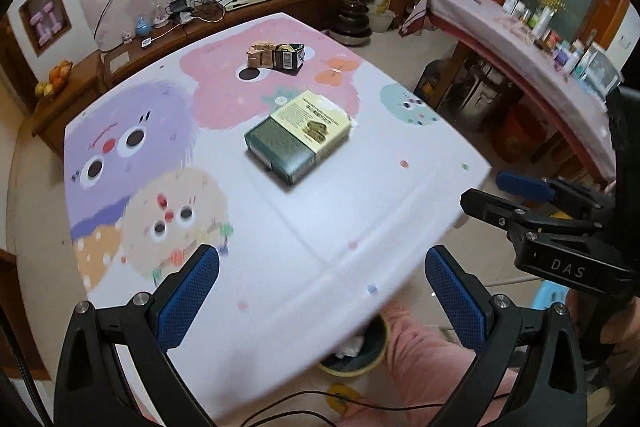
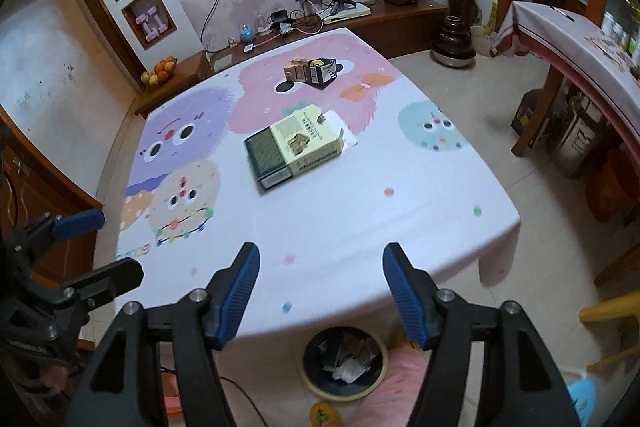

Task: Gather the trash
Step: 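Reach the left gripper toward the pistachio chocolate box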

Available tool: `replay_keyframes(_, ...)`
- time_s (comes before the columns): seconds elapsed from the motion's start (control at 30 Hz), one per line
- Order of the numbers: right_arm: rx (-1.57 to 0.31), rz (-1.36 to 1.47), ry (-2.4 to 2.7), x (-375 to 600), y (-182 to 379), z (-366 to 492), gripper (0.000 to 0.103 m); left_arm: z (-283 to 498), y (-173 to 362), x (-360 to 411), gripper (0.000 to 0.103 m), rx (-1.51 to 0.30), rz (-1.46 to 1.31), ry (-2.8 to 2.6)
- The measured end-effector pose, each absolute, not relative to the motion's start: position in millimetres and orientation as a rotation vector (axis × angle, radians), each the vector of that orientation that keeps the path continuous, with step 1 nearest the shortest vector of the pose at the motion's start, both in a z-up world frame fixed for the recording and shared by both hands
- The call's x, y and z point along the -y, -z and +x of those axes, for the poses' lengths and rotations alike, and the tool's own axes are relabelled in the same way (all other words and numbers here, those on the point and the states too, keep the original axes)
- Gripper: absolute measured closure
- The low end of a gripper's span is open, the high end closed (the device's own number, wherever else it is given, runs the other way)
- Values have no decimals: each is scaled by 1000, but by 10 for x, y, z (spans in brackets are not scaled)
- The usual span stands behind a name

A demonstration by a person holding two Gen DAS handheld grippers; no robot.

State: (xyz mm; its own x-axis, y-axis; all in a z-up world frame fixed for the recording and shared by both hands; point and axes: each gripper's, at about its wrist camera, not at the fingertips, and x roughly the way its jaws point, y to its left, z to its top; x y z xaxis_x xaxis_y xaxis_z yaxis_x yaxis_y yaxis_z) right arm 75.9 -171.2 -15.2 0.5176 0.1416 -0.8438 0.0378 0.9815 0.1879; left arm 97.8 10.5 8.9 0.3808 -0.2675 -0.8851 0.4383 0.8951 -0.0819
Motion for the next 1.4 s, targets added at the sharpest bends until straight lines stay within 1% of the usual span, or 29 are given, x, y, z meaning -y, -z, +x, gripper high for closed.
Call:
replay_keyframes(0.1, -1057, 182, -85, 1797, 327, 1142, 39, 1381, 93, 76, 1, -1117, 230, 441)
replay_keyframes(0.3, -1171, 195, -124, 2047, 737, 1864, 39, 2273, 611, 505, 1, -1230, 356, 444)
replay_keyframes(0.53, -1274, 201, -176, 2245, 1123, 2395, 39, 2948, 1090, 801, 1, -1325, 444, 467)
replay_keyframes(0.8, -1312, 226, -202, 2354, 1254, 2749, 39, 3134, 1378, 944, 1, -1424, 489, 577)
replay_keyframes(1.03, -1324, 222, -223, 2375, 1278, 2860, 39, 3176, 1548, 1051, 1, -1424, 593, 584)
replay_keyframes(1.4, -1326, 210, -251, 2424, 1279, 2990, 39, 3376, 1611, 1152, 0, -1425, 554, 540)
